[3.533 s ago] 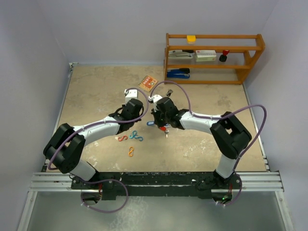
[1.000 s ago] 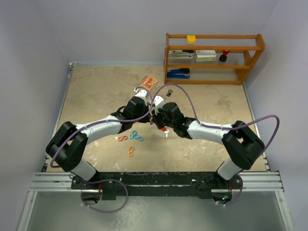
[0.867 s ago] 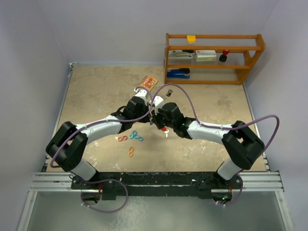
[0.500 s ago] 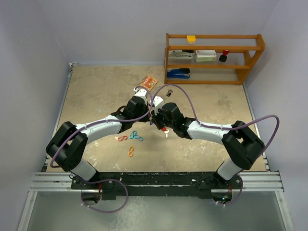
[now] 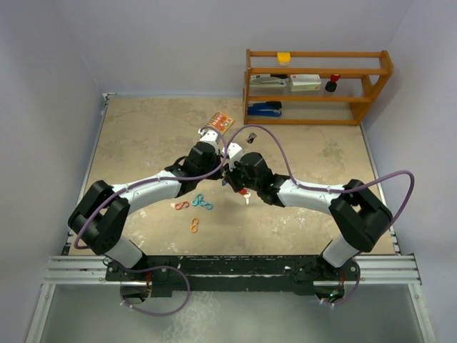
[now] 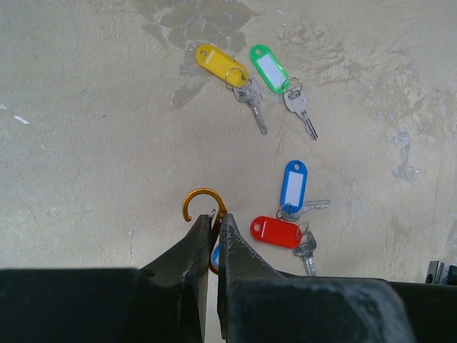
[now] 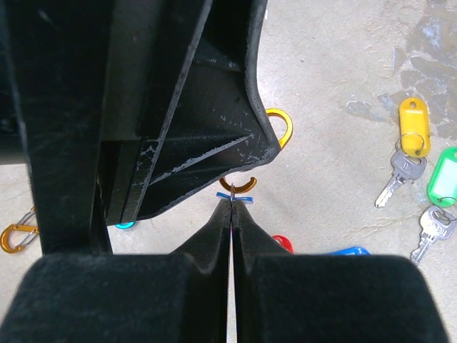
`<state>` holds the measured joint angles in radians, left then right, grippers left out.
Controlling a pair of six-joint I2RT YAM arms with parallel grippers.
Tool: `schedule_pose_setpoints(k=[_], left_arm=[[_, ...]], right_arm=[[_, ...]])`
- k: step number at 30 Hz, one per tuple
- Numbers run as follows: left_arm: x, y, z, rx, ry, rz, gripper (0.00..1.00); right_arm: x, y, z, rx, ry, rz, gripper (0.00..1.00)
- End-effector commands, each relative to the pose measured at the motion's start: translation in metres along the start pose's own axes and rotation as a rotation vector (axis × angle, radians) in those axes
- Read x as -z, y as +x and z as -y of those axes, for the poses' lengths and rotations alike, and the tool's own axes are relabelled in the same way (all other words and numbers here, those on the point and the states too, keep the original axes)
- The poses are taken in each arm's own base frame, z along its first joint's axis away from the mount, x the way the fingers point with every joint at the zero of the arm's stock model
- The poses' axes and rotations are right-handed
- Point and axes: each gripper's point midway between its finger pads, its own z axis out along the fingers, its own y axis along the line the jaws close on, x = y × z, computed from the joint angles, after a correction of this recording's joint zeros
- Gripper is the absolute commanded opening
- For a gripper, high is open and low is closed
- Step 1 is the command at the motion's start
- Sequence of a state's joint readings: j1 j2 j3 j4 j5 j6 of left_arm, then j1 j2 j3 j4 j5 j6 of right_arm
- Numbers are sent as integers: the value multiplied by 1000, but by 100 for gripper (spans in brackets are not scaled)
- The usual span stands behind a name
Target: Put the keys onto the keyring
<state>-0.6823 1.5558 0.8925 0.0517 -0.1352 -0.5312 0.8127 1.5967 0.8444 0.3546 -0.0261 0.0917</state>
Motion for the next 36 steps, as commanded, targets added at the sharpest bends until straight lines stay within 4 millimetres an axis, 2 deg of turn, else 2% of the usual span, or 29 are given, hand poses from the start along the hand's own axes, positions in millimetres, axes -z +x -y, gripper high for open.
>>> schedule_pose_setpoints(k=[1,7,9,14,18,23,27,34,36], left_arm=[[1,-33,13,21,18,97,0],[2,-35,12,26,9,106,2],[3,-36,11,30,7,108,16],[5,-38,10,35,-2,120,41],[7,-42,10,38,-3,131,49],[12,-45,5,45,-28,148,50],[22,-54,-14,76,-131,199,60],[60,-71,-54,150,-316,344,77],[67,-71,-59,157,-330,360,79]], right_arm=[[4,-19,-3,23,-5,59,0],[6,-19,-1,23,0,61,0],[7,-19,-1,24,0,61,0],[7,-21,0,24,5,65,0],[8,-20,0,25,7,64,0],[9,-21,2,26,19,63,0],[11,-25,4,29,31,66,0],[16,-32,18,-7,119,51,0],[18,-40,35,-22,221,33,0]])
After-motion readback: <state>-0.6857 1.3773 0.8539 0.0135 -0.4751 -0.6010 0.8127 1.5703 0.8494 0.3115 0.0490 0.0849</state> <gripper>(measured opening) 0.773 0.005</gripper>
